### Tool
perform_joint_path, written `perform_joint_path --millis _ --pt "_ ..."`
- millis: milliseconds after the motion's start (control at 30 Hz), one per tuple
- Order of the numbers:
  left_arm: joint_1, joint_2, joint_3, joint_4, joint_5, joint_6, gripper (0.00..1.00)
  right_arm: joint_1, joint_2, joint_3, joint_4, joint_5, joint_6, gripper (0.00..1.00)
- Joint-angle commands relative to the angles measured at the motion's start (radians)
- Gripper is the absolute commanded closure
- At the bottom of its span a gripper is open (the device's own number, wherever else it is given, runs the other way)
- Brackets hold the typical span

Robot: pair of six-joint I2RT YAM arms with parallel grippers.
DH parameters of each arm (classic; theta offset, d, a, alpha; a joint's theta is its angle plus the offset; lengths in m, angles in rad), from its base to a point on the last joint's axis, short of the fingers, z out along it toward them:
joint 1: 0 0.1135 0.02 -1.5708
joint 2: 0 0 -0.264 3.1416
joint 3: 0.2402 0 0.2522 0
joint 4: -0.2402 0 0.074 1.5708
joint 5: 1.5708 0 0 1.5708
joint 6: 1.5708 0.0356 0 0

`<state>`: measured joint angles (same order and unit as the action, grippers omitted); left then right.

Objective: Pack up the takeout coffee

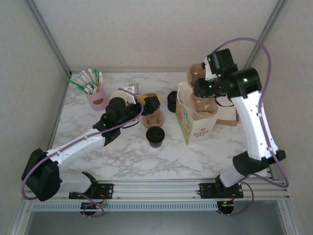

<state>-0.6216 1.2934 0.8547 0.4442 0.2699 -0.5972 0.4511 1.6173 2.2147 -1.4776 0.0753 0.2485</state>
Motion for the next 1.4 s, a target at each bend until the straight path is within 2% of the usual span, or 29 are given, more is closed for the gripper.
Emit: perform_joint_path --millis 0,167,767,1367 --pt "-0.012 0.019 0.032 0.028 0.040 0.022 0.01 -0.008 0.070 0.071 -0.104 0.008 -0.034 0.65" --pt "-0.013 0.023 0.027 0.028 0.044 0.034 0.01 -0.012 0.150 0.140 -0.148 0.026 -0.043 0.65" --pt "-0.013 0.040 0.017 0.048 0.055 0.036 0.00 -0.037 0.252 0.125 -0.134 0.047 -0.080 0.65" --pt "-0.026 0.069 0.027 0.048 0.049 0.028 0.00 -0.046 0.235 -0.040 -0.051 0.031 -0.124 0.65"
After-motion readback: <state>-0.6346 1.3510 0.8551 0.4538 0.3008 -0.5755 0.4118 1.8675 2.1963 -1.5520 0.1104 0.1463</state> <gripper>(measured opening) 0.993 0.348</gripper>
